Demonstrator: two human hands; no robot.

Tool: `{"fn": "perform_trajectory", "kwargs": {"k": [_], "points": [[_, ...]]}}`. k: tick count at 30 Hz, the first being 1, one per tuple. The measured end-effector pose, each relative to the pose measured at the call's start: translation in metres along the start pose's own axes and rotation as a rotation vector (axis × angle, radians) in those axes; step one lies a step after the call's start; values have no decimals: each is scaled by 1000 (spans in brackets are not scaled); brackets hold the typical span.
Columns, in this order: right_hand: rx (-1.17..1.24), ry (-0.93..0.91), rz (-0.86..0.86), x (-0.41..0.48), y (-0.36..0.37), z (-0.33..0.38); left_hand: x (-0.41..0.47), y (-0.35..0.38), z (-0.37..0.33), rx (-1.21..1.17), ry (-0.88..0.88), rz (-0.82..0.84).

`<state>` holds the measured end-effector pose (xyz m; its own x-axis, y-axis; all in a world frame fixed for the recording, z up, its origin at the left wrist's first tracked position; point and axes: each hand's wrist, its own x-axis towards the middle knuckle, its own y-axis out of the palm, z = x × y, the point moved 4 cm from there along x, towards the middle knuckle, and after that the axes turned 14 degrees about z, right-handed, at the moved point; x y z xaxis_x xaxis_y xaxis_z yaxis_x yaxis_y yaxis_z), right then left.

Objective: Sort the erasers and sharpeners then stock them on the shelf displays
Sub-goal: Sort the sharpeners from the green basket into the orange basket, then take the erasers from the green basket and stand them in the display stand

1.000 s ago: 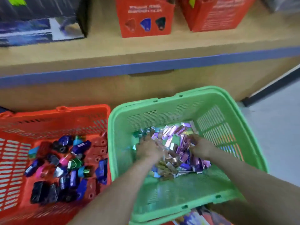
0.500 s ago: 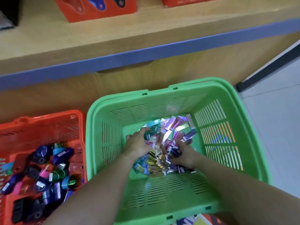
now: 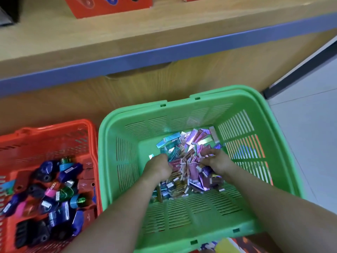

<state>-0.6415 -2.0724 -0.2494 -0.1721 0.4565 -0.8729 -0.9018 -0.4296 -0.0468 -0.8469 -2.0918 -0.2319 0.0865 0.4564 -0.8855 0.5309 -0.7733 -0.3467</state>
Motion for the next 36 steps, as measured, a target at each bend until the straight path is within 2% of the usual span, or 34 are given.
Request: {"fn": "perform_trajectory", "kwargs": {"k": [4,6,9,12,14,15,17,19,26,31,33,36], "points": [[224,-35,-78,-2,-6,16,-14,-18,-10,-171,-7,-44],[323,-19,12,-10,1,26,-28,-21,-18,-414,33,-21],[372,-54,134,-27,20,42,-57,-15,-32,-934,147,98],[527,-98,130,-42,39,56,-77,-7,-43,-1162,253,50],[647,-123,156,-53,52,64,-83,-3,-43,-1115,302,-51],[692,-151,194,-59,57,68,-88,-5,-45,-1009,319,-123],[712,-192,230,-68,66,76,-99,-12,-47,-656,323,-298],[706,-246,226,-80,74,88,-115,-19,-56,-289,323,-404],[960,-336,272,-122,84,126,-172,-42,-81,105,397,-467],[829,-463,328,-157,83,161,-224,-77,-92,156,446,-710],[784,-511,341,-170,80,178,-246,-91,-91,71,485,-808],[720,-584,308,-191,72,205,-272,-117,-86,-175,540,-854]]}}
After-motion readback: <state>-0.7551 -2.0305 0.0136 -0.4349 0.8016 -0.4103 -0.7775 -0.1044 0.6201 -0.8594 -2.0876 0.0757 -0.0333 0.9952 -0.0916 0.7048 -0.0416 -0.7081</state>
